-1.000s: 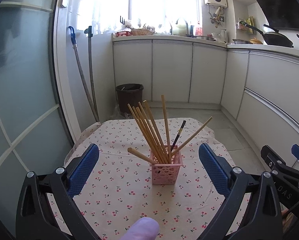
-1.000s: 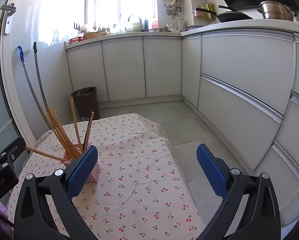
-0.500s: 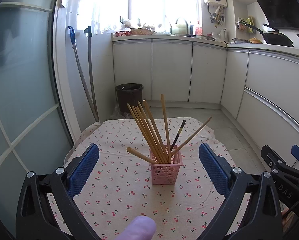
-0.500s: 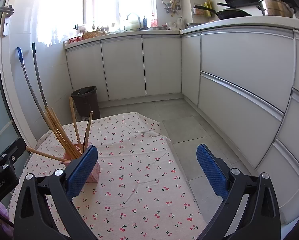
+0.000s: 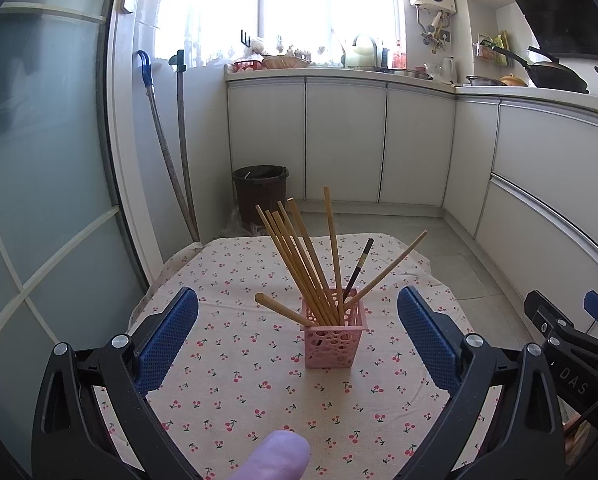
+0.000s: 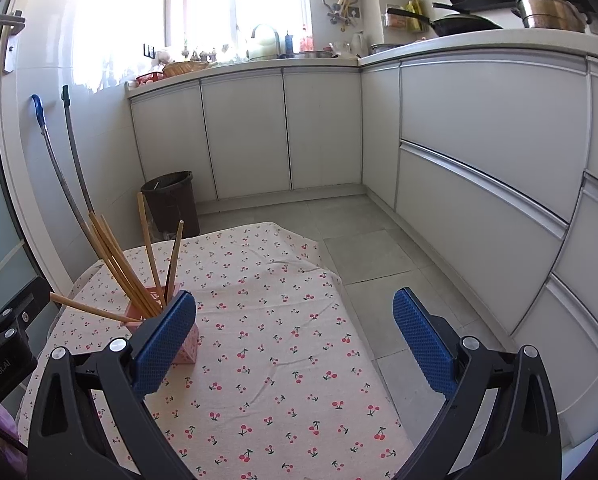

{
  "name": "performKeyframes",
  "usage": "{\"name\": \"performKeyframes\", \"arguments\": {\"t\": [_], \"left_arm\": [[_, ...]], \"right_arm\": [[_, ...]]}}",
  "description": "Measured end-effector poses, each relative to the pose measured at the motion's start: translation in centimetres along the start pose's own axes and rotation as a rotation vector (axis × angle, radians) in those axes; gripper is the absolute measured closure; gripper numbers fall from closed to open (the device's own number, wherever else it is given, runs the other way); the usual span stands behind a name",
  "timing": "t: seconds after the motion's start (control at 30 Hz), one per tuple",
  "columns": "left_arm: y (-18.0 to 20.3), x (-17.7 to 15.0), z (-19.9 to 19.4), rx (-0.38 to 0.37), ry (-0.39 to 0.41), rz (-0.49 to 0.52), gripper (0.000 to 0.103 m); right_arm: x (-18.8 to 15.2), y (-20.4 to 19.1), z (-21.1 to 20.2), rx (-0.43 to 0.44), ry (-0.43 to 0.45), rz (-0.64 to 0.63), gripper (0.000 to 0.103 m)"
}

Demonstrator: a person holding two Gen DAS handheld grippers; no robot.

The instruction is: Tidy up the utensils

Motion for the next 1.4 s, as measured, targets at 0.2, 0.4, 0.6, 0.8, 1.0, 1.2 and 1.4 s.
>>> {"name": "performKeyframes", "arguments": {"t": [0.2,0.4,0.6,0.8,1.0,1.2,1.4], "left_arm": [[0.09,-0.19,0.23,0.0,-0.01,0.007,0.007],[0.07,-0.21,0.14,0.007,-0.011,0.005,0.007],[0.14,-0.29,0.2,0.009,-0.016,0.005,0.007],[0.17,-0.34,0.28,0.011,-0.019,0.004,0.007],[0.17,-0.4,0.36,0.013,-0.025,0.006,0.007],[0.18,-0.43,0.42,0.016,-0.026,0.007,0.007],[0.03,-0.52,0.57,0.02,-0.031,0.003,0.007]], "right_arm": [[-0.02,0.04,0.07,0.0,-0.003,-0.003,0.007],[-0.11,-0.04,0.18,0.0,-0.01,0.0,0.007],[-0.22,-0.06,0.23,-0.002,-0.013,-0.002,0.007],[-0.25,-0.05,0.23,-0.003,-0.014,-0.001,0.007],[-0.28,-0.1,0.27,-0.003,-0.016,0.0,0.007],[-0.37,-0.11,0.34,-0.004,-0.019,0.001,0.007],[-0.34,-0.07,0.36,-0.004,-0.021,0.001,0.007]]}}
Point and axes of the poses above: each gripper's, at about its wrist camera, not at the fingertips, and z roughly the way its jaws point, y to its right, x to its top, the point moved 4 cm from there along z, roughly the way its jaws point, and after that the axes turned 3 degrees about z, right-handed, at the moved point
